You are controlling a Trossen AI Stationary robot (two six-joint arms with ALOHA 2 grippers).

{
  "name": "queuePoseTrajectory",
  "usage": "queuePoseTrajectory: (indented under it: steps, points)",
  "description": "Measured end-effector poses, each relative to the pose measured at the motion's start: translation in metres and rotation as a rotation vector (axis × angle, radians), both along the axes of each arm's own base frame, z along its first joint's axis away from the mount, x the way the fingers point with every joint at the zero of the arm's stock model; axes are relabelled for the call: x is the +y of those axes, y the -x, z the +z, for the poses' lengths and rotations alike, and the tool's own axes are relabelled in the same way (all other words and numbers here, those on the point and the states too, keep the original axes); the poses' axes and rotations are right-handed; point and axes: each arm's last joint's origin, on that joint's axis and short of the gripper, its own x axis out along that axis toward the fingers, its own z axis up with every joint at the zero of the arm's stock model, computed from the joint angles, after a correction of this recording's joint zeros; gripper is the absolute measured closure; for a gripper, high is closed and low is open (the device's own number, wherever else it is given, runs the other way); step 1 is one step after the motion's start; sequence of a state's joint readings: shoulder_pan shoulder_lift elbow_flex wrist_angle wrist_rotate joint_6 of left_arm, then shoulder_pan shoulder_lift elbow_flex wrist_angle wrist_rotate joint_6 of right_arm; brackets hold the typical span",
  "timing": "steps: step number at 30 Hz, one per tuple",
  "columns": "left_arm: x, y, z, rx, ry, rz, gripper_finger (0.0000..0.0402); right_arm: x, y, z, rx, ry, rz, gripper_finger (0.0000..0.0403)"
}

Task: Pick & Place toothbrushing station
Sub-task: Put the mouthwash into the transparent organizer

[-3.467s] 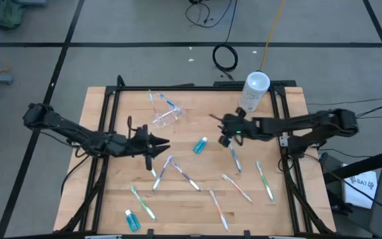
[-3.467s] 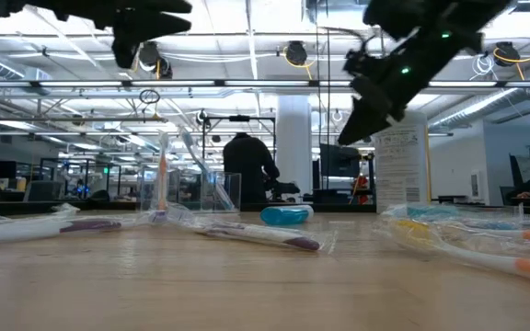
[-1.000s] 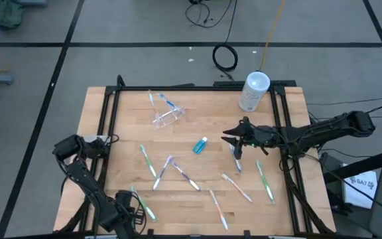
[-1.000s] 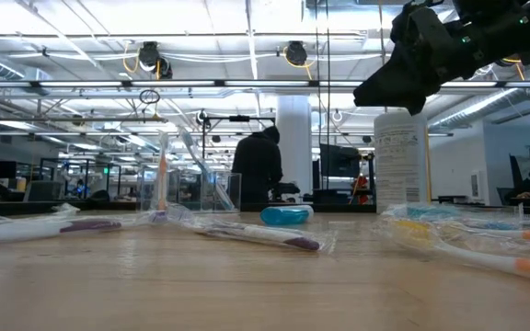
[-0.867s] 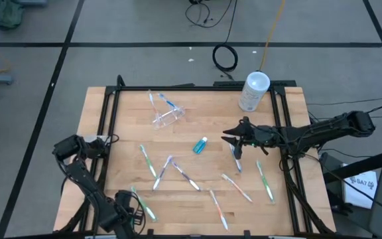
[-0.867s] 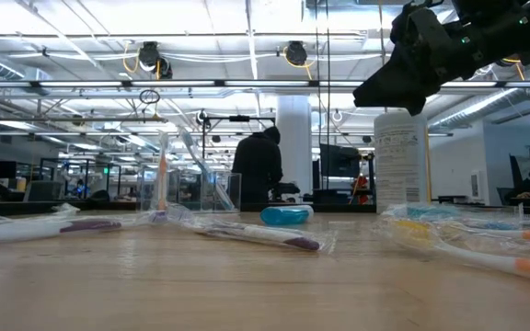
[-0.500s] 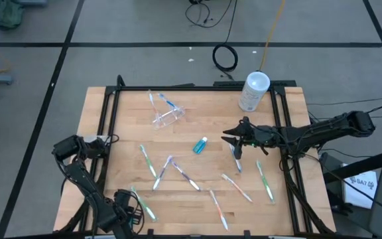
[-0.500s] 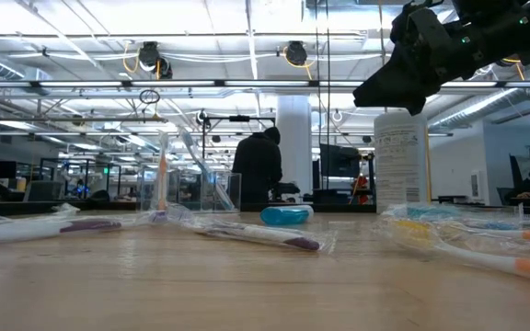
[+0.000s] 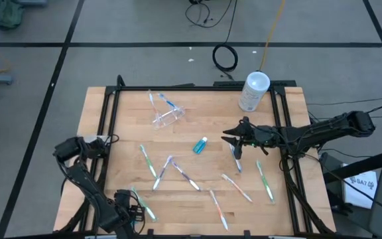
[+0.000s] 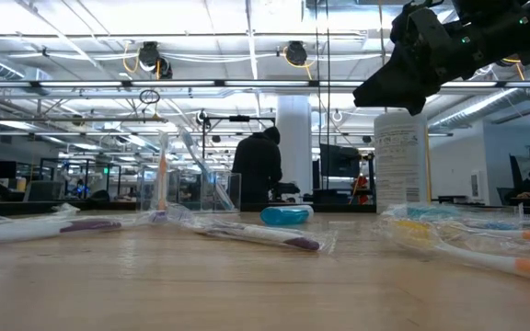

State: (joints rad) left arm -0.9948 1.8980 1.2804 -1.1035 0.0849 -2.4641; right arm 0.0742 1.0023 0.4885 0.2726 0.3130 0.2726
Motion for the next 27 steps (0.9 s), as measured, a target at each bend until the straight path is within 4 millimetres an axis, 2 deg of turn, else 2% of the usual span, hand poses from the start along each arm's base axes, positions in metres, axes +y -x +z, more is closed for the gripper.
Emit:
queuePoseTrajectory:
  steps: [12,22,27]
  points:
    - [-0.004,-0.006,-0.022,0.027,-0.040,0.017,0.0180,0.000,0.000,0.000,0.000,-0.002,0.000,0.0289]
    - [-0.002,-0.013,-0.025,-0.031,-0.059,0.003,0.0279,0.000,0.000,0.000,0.000,-0.002,-0.002,0.0289]
    - [-0.001,-0.014,-0.025,-0.051,-0.077,-0.014,0.0302,0.000,0.000,0.000,0.000,-0.002,-0.003,0.0289]
